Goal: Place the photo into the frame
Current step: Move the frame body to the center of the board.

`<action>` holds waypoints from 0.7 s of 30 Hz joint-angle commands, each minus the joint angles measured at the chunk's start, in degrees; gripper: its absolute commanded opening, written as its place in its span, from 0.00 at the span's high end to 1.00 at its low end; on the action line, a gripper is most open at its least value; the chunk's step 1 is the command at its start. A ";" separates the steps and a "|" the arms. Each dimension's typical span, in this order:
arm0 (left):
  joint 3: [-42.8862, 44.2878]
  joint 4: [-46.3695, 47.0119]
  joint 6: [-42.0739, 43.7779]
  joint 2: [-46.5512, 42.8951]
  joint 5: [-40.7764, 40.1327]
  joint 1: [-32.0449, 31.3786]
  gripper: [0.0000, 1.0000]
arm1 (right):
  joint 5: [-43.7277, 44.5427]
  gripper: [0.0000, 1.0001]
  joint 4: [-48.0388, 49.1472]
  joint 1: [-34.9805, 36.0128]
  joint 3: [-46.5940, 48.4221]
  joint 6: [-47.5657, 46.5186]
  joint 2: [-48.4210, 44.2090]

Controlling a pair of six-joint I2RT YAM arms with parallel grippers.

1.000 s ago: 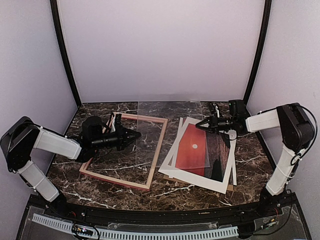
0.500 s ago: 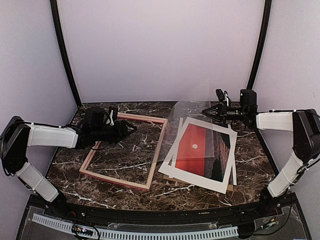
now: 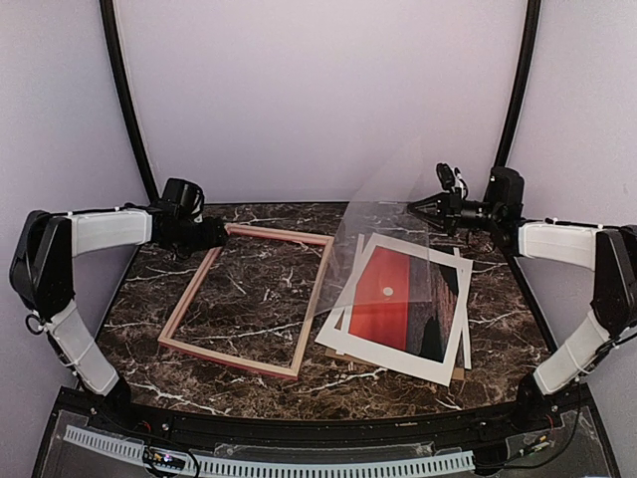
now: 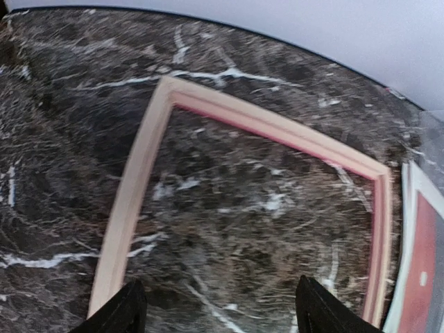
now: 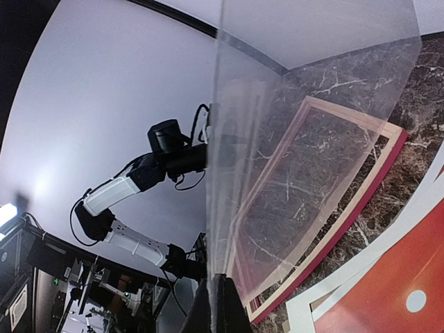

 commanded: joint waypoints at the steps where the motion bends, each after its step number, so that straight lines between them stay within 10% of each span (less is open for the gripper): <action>1: 4.25 -10.61 5.51 6.52 -7.04 3.38 0.24 | -1.24 1.00 8.11 -0.26 1.51 4.68 -2.72; 10: 10.10 -16.05 7.26 18.14 -12.82 4.99 0.24 | -1.70 1.00 14.99 0.43 -1.05 9.94 -2.92; 21: 2.00 -11.38 4.65 13.88 -1.43 2.54 0.40 | -0.12 1.00 8.53 0.52 1.39 6.15 -3.36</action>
